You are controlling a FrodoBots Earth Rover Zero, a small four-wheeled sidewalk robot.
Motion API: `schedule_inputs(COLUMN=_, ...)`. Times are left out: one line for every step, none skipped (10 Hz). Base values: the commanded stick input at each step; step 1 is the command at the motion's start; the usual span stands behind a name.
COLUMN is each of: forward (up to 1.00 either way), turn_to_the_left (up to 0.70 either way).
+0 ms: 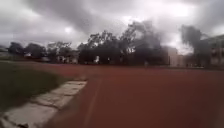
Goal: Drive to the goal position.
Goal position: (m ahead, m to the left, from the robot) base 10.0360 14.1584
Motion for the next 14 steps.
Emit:
schedule_inputs(forward=0.70, turn_to_the_left=0.00)
schedule_inputs(forward=0.70, turn_to_the_left=0.00)
schedule_inputs(forward=0.70, turn_to_the_left=0.00)
schedule_inputs(forward=0.70, turn_to_the_left=0.00)
schedule_inputs(forward=0.70, turn_to_the_left=0.00)
schedule_inputs(forward=0.70, turn_to_the_left=0.00)
schedule_inputs(forward=0.70, turn_to_the_left=0.00)
schedule_inputs(forward=0.70, turn_to_the_left=0.00)
schedule_inputs(forward=0.70, turn_to_the_left=0.00)
schedule_inputs(forward=0.70, turn_to_the_left=0.00)
schedule_inputs(forward=0.70, turn_to_the_left=0.00)
schedule_inputs(forward=0.70, turn_to_the_left=0.00)
schedule_inputs(forward=0.70, turn_to_the_left=0.00)
schedule_inputs(forward=0.70, turn_to_the_left=0.00)
